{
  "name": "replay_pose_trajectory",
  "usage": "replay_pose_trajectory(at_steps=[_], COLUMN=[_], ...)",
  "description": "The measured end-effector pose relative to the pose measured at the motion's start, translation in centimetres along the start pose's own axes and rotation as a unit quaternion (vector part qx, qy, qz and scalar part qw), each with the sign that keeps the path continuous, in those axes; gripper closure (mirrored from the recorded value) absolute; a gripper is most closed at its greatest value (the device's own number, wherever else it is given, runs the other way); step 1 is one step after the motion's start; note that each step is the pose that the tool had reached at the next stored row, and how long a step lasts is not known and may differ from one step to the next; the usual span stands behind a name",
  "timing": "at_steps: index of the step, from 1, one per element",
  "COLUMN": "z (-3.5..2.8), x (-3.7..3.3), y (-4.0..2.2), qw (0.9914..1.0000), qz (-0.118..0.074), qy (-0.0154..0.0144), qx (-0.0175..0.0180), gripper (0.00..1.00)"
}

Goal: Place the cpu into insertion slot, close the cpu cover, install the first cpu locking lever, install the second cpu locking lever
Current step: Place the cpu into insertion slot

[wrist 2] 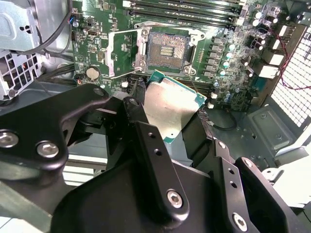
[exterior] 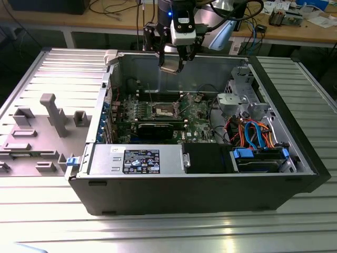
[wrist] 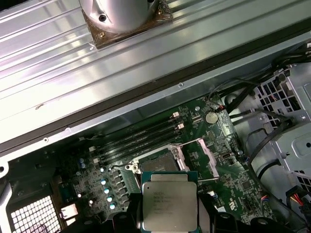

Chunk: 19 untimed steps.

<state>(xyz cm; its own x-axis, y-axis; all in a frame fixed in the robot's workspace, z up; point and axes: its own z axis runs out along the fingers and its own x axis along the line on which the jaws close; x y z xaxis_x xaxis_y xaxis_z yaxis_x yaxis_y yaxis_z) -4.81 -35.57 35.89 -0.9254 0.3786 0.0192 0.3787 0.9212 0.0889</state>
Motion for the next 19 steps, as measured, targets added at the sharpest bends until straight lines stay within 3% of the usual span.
replay_pose_trajectory(at_steps=[5,11,19], z=[0.0,0.07,0.1], x=[0.0,-0.01,-0.15], y=[0.0,-0.05,-0.27], qw=[1.0,0.99968,0.99941], qz=[0.002,0.025,0.034], qy=[-0.0001,-0.0023,-0.0029], qx=[0.0,-0.0006,-0.0006], gripper=[0.45,0.45,0.45])
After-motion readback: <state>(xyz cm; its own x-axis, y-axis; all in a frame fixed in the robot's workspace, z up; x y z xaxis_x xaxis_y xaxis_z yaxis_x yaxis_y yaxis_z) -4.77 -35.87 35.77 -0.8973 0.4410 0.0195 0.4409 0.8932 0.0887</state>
